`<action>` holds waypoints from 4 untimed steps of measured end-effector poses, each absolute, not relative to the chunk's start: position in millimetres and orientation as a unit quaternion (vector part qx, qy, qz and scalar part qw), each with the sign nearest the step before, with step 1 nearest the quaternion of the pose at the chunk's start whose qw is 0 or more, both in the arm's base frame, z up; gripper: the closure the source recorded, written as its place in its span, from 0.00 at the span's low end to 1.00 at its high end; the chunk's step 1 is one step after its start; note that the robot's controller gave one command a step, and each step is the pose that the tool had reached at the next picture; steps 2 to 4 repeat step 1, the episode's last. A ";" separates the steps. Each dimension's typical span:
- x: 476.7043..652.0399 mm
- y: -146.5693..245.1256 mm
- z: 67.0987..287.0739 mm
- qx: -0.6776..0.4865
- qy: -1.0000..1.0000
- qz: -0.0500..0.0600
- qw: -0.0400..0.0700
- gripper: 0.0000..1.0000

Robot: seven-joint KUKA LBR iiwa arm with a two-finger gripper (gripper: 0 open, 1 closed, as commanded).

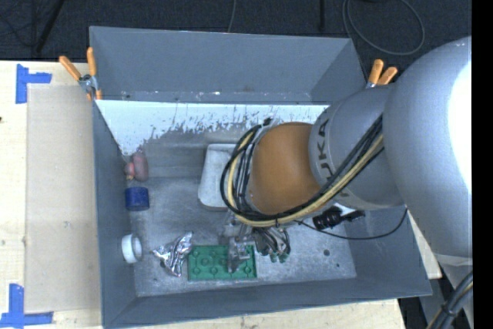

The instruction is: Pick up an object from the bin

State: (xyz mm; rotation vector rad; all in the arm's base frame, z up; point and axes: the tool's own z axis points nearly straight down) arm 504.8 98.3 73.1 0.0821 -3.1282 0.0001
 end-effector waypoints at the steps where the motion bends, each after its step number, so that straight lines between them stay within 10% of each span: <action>1: 502.7 107.1 226.7 0.218 -0.976 0.000 -0.002 1.00; 4: 502.7 107.1 226.7 0.218 -0.976 0.000 -0.002 1.00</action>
Offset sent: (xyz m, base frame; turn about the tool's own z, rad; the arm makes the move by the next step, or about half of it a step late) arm -0.0033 0.0077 0.1518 -0.3865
